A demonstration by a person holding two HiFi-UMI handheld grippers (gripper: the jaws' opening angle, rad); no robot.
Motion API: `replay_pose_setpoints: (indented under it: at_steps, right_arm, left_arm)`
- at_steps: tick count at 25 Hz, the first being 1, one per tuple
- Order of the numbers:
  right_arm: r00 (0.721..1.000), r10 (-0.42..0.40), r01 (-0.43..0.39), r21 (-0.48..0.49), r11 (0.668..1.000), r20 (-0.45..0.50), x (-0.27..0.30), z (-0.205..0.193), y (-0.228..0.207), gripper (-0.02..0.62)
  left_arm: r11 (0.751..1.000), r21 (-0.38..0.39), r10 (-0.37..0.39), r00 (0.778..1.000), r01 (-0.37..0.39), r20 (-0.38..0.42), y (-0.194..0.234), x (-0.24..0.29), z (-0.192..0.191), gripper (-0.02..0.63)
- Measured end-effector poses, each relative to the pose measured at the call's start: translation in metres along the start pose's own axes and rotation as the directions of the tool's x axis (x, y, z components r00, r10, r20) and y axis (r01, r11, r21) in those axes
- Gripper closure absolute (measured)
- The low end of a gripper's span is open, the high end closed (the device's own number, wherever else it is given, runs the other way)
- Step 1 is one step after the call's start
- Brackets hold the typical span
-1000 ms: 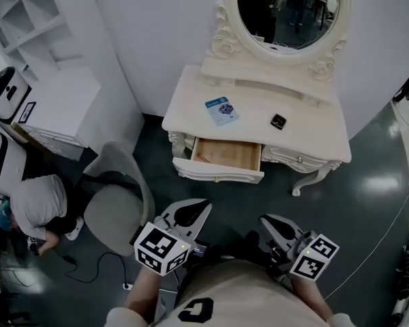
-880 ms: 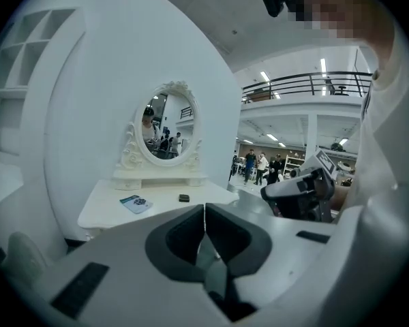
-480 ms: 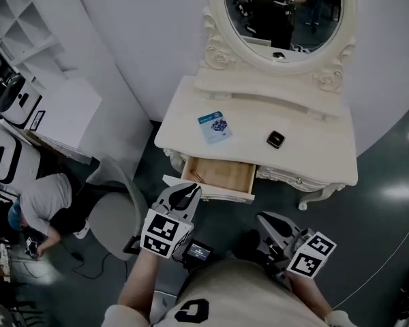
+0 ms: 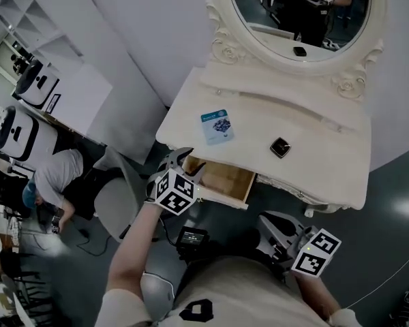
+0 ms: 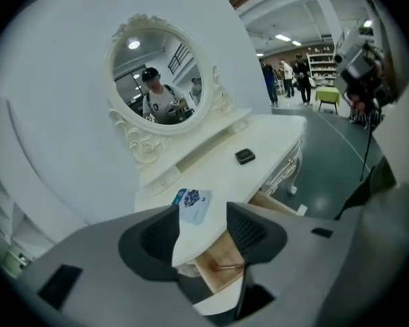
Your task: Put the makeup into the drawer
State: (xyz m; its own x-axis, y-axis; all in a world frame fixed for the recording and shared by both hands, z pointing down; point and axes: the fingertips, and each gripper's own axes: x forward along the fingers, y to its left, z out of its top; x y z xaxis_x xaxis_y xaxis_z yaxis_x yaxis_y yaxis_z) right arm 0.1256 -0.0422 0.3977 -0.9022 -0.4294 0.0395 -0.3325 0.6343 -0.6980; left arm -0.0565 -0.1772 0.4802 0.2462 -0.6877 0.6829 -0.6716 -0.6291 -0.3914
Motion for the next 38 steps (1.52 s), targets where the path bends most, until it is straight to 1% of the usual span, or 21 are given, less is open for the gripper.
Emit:
replay_pose_setpoints:
  at_steps: [3, 5, 8, 12, 15, 18, 20, 22, 25, 27, 29, 32, 34, 38]
  right_arm:
    - [1.0, 0.02, -0.02, -0.002, 1.0, -0.018, 0.003, 0.004, -0.006, 0.569]
    - [1.0, 0.015, -0.015, 0.001, 1.0, -0.017, 0.005, 0.009, -0.012, 0.569]
    - [1.0, -0.017, 0.017, -0.002, 1.0, -0.011, 0.009, 0.014, -0.021, 0.569]
    - [0.997, -0.076, 0.076, -0.011, 0.997, -0.001, 0.021, 0.019, -0.028, 0.569]
    - [0.995, -0.104, 0.104, 0.005, 0.995, 0.006, 0.036, 0.023, -0.028, 0.569]
    - [0.993, -0.117, 0.116, -0.017, 0.993, -0.032, 0.059, 0.019, -0.022, 0.569]
    - [0.989, -0.139, 0.137, -0.032, 0.99, -0.05, 0.068, 0.014, -0.021, 0.569]
    - [0.985, -0.162, 0.161, -0.027, 0.987, -0.053, 0.074, 0.011, -0.022, 0.569]
    - [0.98, -0.188, 0.187, -0.023, 0.982, -0.057, 0.079, 0.007, -0.022, 0.569]
    - [0.978, -0.202, 0.2, -0.026, 0.979, -0.06, 0.081, 0.004, -0.022, 0.569]
    - [0.975, -0.214, 0.213, -0.023, 0.977, -0.058, 0.081, 0.002, -0.023, 0.569]
    - [0.972, -0.23, 0.23, -0.016, 0.973, -0.05, 0.08, 0.002, -0.023, 0.569]
    - [0.97, -0.239, 0.239, -0.013, 0.971, -0.045, 0.078, 0.002, -0.023, 0.569]
    - [0.968, -0.247, 0.246, -0.01, 0.969, -0.041, 0.074, 0.002, -0.024, 0.569]
  left_arm:
    - [0.991, 0.13, 0.002, 0.995, 0.011, -0.099, 0.002, 0.041, -0.015, 0.356]
    - [0.981, 0.19, 0.001, 0.989, 0.027, -0.148, 0.003, 0.066, -0.025, 0.356]
    - [0.97, 0.237, -0.016, 0.982, 0.062, -0.189, 0.008, 0.095, -0.038, 0.356]
    - [0.948, 0.296, -0.048, 0.972, 0.118, -0.232, 0.016, 0.125, -0.057, 0.356]
    - [0.928, 0.333, -0.089, 0.967, 0.168, -0.238, 0.016, 0.143, -0.062, 0.356]
    - [0.903, 0.377, -0.118, 0.962, 0.207, -0.245, 0.019, 0.158, -0.069, 0.356]
    - [0.893, 0.384, -0.146, 0.957, 0.236, -0.249, 0.019, 0.166, -0.073, 0.356]
    - [0.885, 0.388, -0.171, 0.954, 0.258, -0.244, 0.02, 0.171, -0.073, 0.356]
    - [0.878, 0.385, -0.199, 0.949, 0.283, -0.244, 0.021, 0.179, -0.075, 0.357]
    - [0.875, 0.378, -0.218, 0.944, 0.302, -0.249, 0.02, 0.183, -0.078, 0.381]
    - [0.869, 0.371, -0.243, 0.935, 0.327, -0.257, 0.019, 0.185, -0.08, 0.388]
    - [0.862, 0.343, -0.29, 0.918, 0.373, -0.271, 0.016, 0.185, -0.082, 0.427]
    - [0.863, 0.329, -0.3, 0.913, 0.383, -0.276, 0.017, 0.185, -0.084, 0.501]
    - [0.867, 0.29, -0.327, 0.902, 0.404, -0.281, 0.014, 0.185, -0.088, 0.537]
